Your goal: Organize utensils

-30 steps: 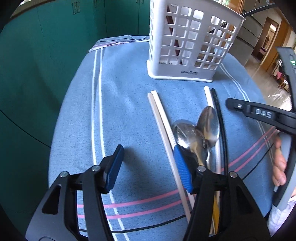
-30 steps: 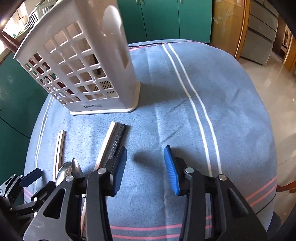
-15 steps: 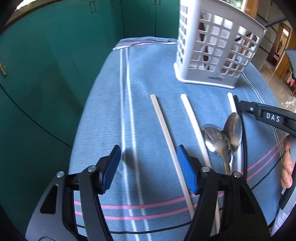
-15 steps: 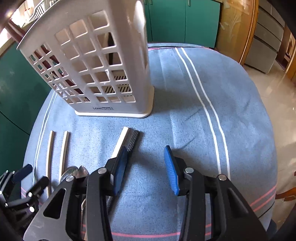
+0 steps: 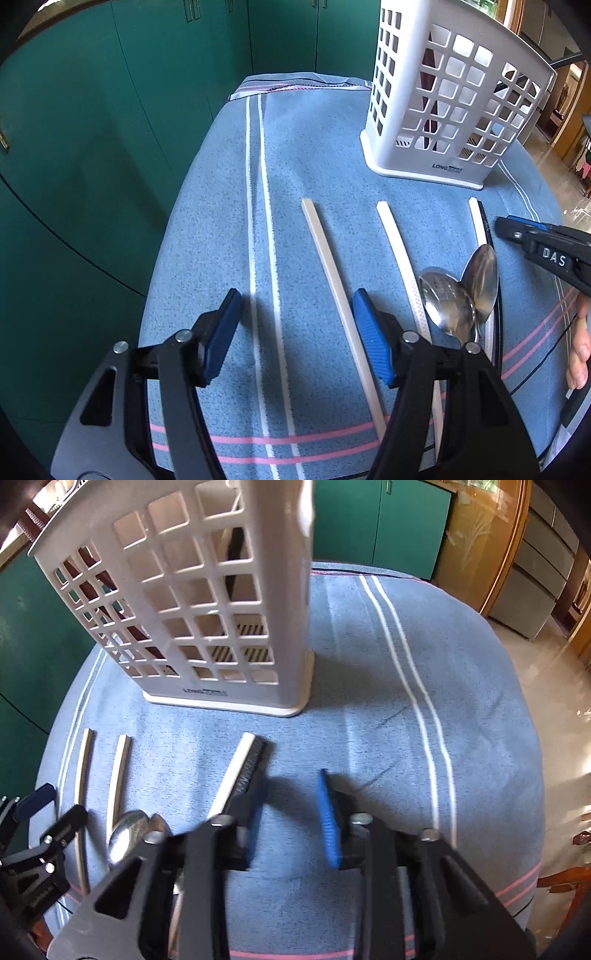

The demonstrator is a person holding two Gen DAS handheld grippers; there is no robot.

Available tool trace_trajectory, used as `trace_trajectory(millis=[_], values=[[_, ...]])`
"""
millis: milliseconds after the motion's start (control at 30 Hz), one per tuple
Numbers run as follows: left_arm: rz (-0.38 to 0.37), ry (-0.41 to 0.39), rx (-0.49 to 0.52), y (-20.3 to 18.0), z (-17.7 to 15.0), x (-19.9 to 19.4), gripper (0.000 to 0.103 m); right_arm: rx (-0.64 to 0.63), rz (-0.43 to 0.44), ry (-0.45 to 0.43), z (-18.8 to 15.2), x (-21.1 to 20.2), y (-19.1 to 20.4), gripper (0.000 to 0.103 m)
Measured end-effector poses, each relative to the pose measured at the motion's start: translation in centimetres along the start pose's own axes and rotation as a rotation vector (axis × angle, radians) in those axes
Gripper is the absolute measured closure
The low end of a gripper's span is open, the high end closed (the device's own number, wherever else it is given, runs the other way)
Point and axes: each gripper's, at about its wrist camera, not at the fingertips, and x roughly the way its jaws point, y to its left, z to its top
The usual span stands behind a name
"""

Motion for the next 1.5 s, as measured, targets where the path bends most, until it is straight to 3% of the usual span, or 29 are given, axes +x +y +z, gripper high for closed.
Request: trace_trajectory(millis=[100, 400, 467, 600, 700, 800, 900, 1033, 1233, 1500], values=[[-0.001, -0.001, -0.002, 0.1, 0.0, 0.1, 0.04, -0.013, 0.02, 0.007, -0.8, -0.2, -1.6, 0.102], [0.006, -0.005, 0.016, -0.8, 1.6, 1.3, 0.041, -0.001, -0.01, 0.014, -2.5, -1.1, -5.3, 0.102], [-0.005, -0.008, 0.029, -1.3, 1.7, 1.4, 0.046, -0.005, -0.015, 0.013, -2.5, -1.1, -5.2, 0.102], [-0.079, -0.01, 0.064, -2.4, 1.5, 1.1, 0.065, -0.018, 0.007, 0.013, -3.0, -1.4, -4.2, 0.102], [-0.179, 0.009, 0.048, -2.1, 1.3, 1.0, 0.078, -0.026, 0.024, 0.013, -3.1, -1.5, -3.7, 0.102], [-0.168, 0.008, 0.024, -1.4, 1.5, 1.1, 0.077, -0.014, 0.035, 0.019, -3.0, -1.4, -3.7, 0.102], [-0.15, 0.011, 0.015, -0.7, 2.3, 1.6, 0.068, -0.002, 0.04, 0.027, -2.6, -1.3, -4.5, 0.102], [-0.096, 0.036, 0.059, -1.2, 4.5, 2.7, 0.058, 0.005, 0.03, 0.047, -2.0, -0.9, -4.5, 0.102], [-0.011, 0.081, 0.144, -2.3, 6.7, 4.9, 0.057, -0.012, 0.006, 0.078, -0.1, 0.0, -4.5, 0.098], [-0.015, 0.102, 0.153, -2.2, 7.6, 5.6, 0.048, -0.019, 0.022, 0.093, 0.8, 0.6, -5.0, 0.097]])
